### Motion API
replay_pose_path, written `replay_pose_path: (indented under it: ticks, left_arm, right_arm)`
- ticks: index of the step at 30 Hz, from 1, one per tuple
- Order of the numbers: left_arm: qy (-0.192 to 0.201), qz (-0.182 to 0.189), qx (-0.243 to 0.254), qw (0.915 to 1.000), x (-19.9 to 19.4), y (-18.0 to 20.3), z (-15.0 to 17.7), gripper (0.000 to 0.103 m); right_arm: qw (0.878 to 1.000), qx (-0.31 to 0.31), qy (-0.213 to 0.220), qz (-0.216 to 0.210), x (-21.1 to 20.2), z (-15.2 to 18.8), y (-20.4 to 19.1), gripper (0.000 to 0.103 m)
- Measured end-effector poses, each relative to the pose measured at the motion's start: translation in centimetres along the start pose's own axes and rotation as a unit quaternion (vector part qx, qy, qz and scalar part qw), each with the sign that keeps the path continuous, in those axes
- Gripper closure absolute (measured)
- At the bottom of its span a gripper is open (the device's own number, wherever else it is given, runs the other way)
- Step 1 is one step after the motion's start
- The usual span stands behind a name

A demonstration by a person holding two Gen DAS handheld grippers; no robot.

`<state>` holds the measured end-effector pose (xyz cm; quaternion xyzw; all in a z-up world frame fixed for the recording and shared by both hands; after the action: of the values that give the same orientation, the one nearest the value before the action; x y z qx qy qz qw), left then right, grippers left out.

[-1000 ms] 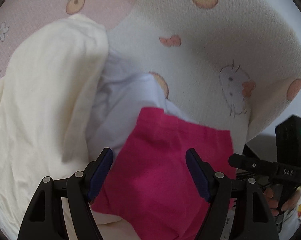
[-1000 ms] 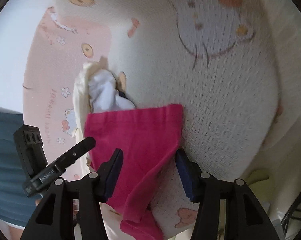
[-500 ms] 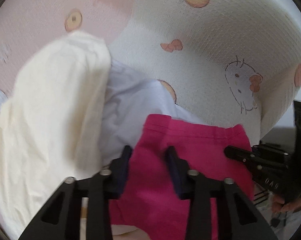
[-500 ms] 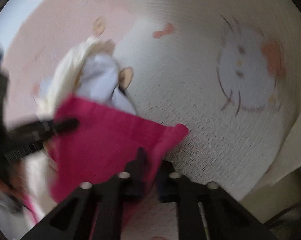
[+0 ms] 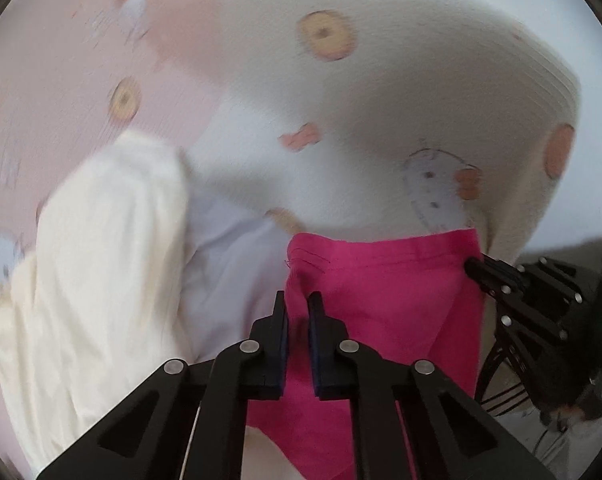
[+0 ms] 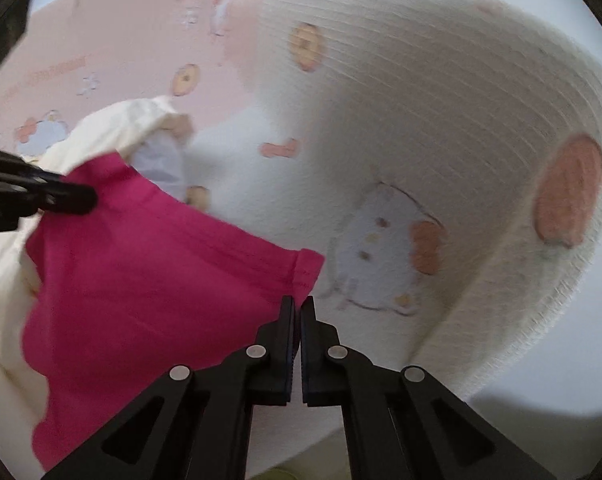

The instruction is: Fold clothes

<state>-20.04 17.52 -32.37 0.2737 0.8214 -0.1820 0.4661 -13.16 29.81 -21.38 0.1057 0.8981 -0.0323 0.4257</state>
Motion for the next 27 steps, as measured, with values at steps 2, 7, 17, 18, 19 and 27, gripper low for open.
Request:
replay_pose_path:
  ticks: [2,7,17,18,19,27]
  left_arm:
    - [0.001,-0.005,0.023,0.9997,0.4,1.0,-1.1,0.096]
    - [-0.003,-0.013,0.025,0.9996,2.3,1.8,-3.2,0.096]
    - [-0.029,-0.018,0.026,0.9991,6.0,2.8,-5.6,0.097]
    - [-0.032,-0.020,0.030,0.9988,6.4,3.0,-5.8,0.097]
    - [-0.037,-0.024,0.032,0.9985,6.8,3.1,-5.9,0.097]
    - [-0.055,-0.030,0.019,0.9979,9.1,3.1,-8.8,0.099]
  right_arm:
    - [1.000,0.016,-0.007,0.005,0.5,0.0,1.1,0.103]
    - [0.999,0.046,-0.019,0.016,1.1,0.0,3.3,0.103]
    - [0.997,0.025,-0.045,0.054,2.1,1.5,4.6,0.103]
    - [0.997,0.026,-0.049,0.055,2.3,1.8,4.8,0.103]
    - [0.997,0.034,-0.055,0.052,2.5,1.9,5.1,0.103]
    - [0.993,0.083,-0.083,0.010,3.2,2.3,6.9,0.103]
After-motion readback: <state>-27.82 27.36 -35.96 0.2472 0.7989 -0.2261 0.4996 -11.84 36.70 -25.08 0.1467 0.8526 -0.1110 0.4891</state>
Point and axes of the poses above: each gripper's, at about its wrist camera, not at the fingertips, and x roughly the way its jaws point, y to its right, z to its underside, the point moved 5 cm from there along x, roughly the way its jaws point, and after that the axes turned 5 degrees about x, right-handed, at the moved point
